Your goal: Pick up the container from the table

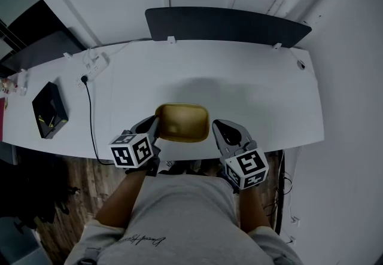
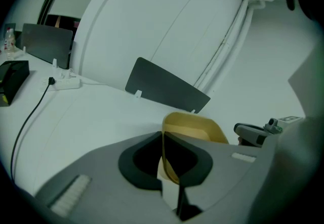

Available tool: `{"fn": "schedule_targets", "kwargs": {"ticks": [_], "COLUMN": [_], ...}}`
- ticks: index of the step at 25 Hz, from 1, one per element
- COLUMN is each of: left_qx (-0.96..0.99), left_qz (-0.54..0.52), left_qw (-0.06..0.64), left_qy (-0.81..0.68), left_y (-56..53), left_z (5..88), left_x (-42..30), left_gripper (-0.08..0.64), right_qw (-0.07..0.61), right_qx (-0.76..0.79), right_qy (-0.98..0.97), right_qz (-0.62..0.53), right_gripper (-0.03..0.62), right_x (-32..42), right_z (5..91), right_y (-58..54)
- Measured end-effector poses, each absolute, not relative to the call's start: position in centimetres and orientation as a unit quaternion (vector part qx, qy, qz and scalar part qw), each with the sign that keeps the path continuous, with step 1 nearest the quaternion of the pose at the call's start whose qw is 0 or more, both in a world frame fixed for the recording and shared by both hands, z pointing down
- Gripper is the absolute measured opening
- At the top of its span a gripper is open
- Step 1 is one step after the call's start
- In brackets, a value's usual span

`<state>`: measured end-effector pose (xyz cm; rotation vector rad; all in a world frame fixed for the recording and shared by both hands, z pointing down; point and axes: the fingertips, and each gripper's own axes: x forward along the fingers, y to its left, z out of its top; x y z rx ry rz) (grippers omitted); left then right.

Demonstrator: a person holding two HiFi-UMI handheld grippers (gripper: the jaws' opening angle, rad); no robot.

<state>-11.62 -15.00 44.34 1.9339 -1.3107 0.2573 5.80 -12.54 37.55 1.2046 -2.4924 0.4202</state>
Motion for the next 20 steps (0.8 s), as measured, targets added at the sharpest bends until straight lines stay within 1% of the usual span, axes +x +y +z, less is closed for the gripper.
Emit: {"fn": "schedule_targets", "kwargs": {"ticks": [20], "left_qx": [0.760], "left_qz": [0.099], "left_qw": [0.391], "left_qy": [-0.510], "left_y": [-15.02], "left_z": [44.47], "left_x": [-11.62], "left_gripper": [0.012], "right_qw": [0.174], "right_qx": [0.424], "right_qy": [-0.877], "right_qz": [0.145], "right_gripper": [0.015], "right_x": [5.33], "right_z": [37.72], "right_y": [-12.51]}}
